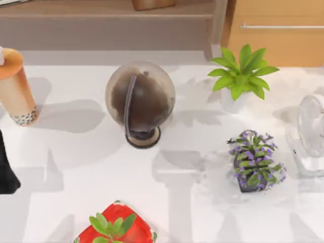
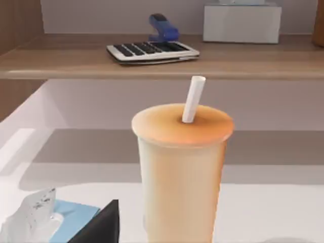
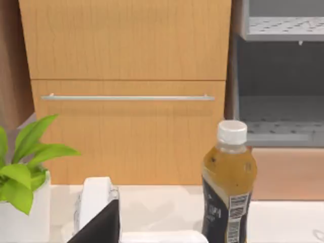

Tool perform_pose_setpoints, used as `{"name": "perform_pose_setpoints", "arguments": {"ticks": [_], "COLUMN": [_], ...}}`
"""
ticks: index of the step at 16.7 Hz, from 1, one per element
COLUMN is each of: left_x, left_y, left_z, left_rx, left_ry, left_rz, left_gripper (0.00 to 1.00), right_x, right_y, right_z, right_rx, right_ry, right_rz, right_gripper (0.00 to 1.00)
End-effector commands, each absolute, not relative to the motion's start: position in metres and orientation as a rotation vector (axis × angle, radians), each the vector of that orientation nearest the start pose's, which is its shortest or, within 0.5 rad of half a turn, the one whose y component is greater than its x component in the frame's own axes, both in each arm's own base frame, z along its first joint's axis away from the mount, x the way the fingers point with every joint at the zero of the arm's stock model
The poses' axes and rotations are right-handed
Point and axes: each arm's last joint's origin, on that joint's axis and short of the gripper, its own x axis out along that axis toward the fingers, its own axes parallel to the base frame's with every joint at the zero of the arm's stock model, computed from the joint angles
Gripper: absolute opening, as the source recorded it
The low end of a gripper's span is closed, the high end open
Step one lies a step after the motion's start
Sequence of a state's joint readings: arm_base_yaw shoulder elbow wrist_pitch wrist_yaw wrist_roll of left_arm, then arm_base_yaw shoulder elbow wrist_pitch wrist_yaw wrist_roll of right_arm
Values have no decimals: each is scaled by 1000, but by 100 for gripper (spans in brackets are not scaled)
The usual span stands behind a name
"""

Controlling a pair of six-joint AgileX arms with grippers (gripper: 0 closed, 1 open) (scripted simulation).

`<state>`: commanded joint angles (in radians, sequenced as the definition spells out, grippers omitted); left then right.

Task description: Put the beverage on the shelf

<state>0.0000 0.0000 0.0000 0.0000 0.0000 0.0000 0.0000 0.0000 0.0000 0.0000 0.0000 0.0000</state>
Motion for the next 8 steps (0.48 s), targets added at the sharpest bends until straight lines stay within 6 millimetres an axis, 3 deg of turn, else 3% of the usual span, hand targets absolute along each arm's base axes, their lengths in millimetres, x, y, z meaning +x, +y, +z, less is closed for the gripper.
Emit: {"name": "perform_pose_setpoints", "arguments": {"ticks": [8], "left_x": [119], "left_y": [0], "left_z": [175], "left_rx": [2], "left_ry": [-20], "left_rz": [-10], "left_gripper": [100], "right_x": [106], "right_y": [-1], "right_z": [160], "right_rx": [0], "right_ry": [0], "right_rz": [0], "right_gripper": [100]}}
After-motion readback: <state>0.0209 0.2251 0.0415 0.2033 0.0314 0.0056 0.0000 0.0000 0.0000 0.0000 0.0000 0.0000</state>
